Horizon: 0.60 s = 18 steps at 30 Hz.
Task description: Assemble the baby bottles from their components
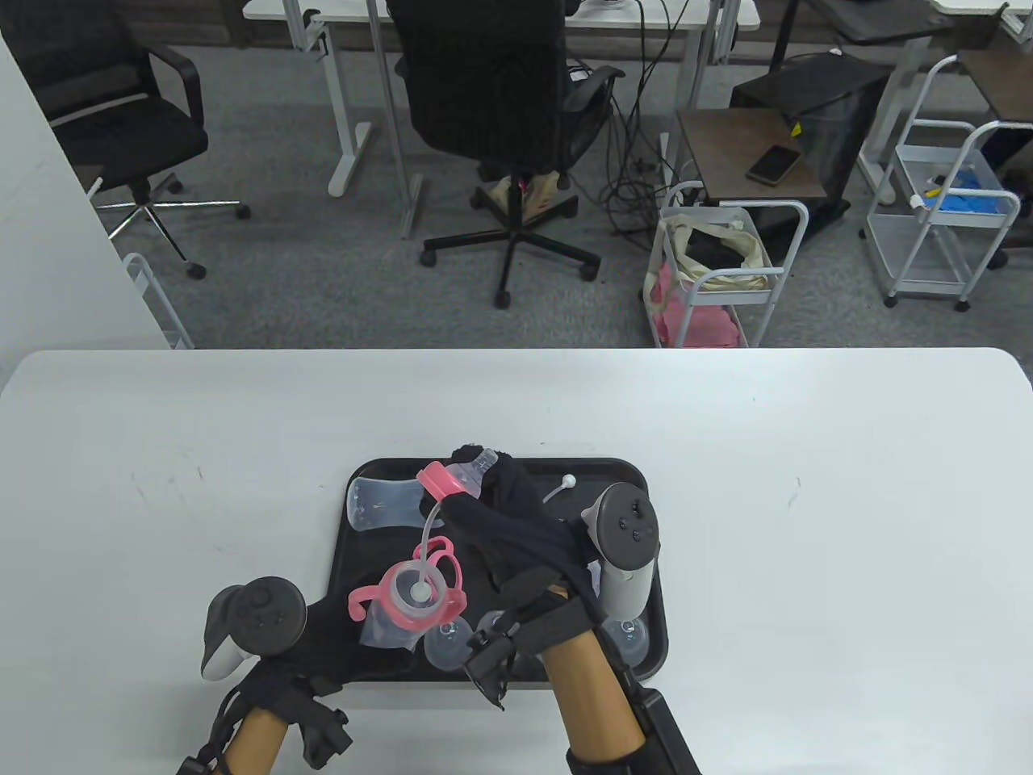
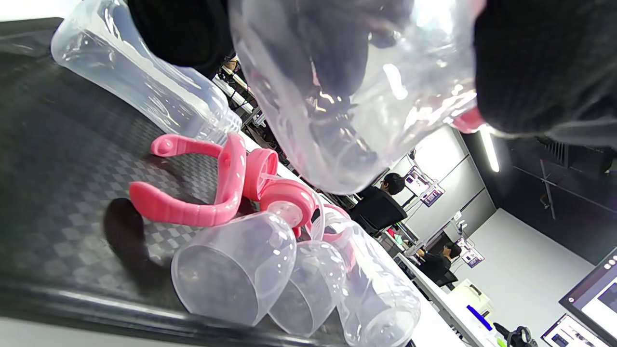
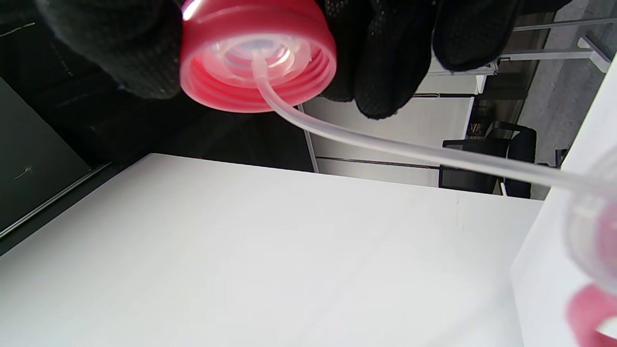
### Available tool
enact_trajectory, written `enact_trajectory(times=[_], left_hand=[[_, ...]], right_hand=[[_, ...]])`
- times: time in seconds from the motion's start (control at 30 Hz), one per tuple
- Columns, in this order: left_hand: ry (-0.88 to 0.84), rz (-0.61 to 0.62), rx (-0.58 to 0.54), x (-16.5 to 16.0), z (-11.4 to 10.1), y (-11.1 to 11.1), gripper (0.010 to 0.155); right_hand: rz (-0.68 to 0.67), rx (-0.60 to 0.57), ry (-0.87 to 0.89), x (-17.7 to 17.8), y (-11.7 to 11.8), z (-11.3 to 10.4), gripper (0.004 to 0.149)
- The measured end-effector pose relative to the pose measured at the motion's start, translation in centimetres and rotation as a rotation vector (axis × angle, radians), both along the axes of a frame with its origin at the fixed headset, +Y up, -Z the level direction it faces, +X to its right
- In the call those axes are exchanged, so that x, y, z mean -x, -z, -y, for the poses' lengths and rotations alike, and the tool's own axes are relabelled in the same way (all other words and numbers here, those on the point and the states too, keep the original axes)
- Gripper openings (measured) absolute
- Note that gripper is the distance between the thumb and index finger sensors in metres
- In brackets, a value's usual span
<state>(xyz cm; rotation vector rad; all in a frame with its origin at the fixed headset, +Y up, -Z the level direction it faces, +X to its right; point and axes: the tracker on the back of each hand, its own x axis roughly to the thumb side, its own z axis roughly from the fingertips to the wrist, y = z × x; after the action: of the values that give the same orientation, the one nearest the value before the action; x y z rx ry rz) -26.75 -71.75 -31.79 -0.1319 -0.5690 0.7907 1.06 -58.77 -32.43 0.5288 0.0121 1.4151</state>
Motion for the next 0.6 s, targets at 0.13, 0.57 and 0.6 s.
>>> enact_trajectory(times=[0.13,0.57,0.6], left_hand=[[-0.009,-0.009,0.0,0.2,0.0,0.0,0.097],[0.05,0.023,-0.009,-0.4,-0.1,-0.3,0.097],[0.067,0.029,-0.01,-0.5,-0.1,-0.3,0.097]], right_hand=[[-0.02,0.054,0.029,0.2,-0.1,2.9,0.089],[0.07,-0.138,-0.237,0.4,-1.0,9.5,0.091],[0.063,-0.161,-0.271,0.5,-1.1,9.6,0.09]])
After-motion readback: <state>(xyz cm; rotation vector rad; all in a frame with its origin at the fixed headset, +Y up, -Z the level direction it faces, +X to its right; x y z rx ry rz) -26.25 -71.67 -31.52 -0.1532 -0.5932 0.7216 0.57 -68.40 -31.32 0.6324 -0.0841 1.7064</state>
